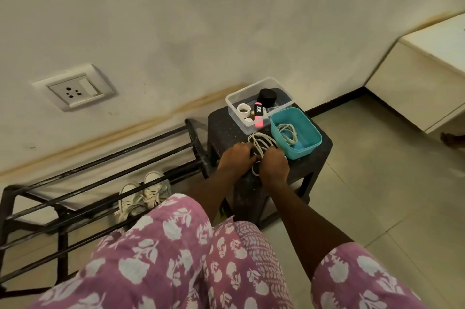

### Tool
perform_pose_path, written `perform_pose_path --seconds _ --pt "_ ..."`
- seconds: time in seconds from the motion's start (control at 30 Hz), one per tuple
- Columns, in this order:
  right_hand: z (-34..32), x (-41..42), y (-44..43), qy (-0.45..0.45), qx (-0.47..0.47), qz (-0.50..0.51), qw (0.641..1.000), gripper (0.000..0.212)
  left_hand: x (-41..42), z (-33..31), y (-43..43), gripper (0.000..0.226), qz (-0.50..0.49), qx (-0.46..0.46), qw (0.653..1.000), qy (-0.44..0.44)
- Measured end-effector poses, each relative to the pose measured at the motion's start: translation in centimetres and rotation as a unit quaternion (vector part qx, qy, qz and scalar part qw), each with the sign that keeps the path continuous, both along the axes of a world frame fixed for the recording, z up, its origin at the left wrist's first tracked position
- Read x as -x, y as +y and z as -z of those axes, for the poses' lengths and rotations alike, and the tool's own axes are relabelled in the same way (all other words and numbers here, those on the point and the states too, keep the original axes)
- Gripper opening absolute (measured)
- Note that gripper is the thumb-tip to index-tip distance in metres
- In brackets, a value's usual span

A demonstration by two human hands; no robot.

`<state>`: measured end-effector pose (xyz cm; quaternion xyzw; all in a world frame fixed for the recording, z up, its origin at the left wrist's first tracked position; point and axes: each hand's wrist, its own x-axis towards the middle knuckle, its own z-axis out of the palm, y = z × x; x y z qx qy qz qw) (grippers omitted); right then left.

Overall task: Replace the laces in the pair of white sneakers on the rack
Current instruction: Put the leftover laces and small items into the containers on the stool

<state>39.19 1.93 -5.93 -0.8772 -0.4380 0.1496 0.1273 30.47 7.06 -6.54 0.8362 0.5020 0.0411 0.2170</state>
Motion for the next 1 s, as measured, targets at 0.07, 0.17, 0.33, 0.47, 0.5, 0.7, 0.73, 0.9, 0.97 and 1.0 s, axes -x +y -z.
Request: perform_pose_path --seconds 0.07,0.17,0.33,0.47,0.5,0.7,0.73,0.9,0.97,1.0 --pt "-0.2 0.0 0.1 0.017 0.002 0.02 1.0 0.02 0.1 0.1 0.0 0.039 -0.018 0.007 1.0 -0.016" --pt "-0.5 -0.1 0.4 0.039 -0.01 0.045 0.998 0.019 0.2 0.3 -0.1 0.041 -0.01 -0.004 1.0 -0.022" --pt "-1.2 -0.2 0.3 0.094 -0.089 0.014 0.992 0.016 1.2 -0.4 -0.3 0.035 -0.049 -0.023 0.993 -0.106" --pt "-4.2 -0.2 1.1 0.149 -0.136 -0.026 0.979 0.013 2.4 -3.2 0.0 0.04 0.014 -0.029 0.987 -0.16" --pt "-5.3 -0.2 1.3 0.161 -0.136 -0.043 0.977 0.015 2.4 -4.0 0.2 0.04 0.033 -0.03 0.985 -0.166" --pt "-13.3 0.1 2.1 0.203 -0.129 -0.141 0.96 0.018 3.6 -10.6 0.3 0.025 -0.016 -0.067 0.955 -0.287" --pt "-14.6 0.3 2.1 0.23 -0.138 -0.152 0.951 0.018 4.0 -11.5 0.4 0.025 -0.029 -0.08 0.949 -0.303" --pt "-20.2 1.9 0.9 0.368 -0.164 -0.166 0.9 0.025 7.7 -15.5 0.5 0.026 -0.072 -0.137 0.936 -0.316" --pt "-20.8 1.9 1.1 0.409 -0.142 -0.155 0.888 0.016 9.1 -16.1 1.1 0.026 -0.107 -0.13 0.926 -0.338" --pt "-21.1 2.2 1.1 0.424 -0.136 -0.152 0.882 0.014 10.3 -16.4 1.2 0.026 -0.128 -0.13 0.921 -0.343"
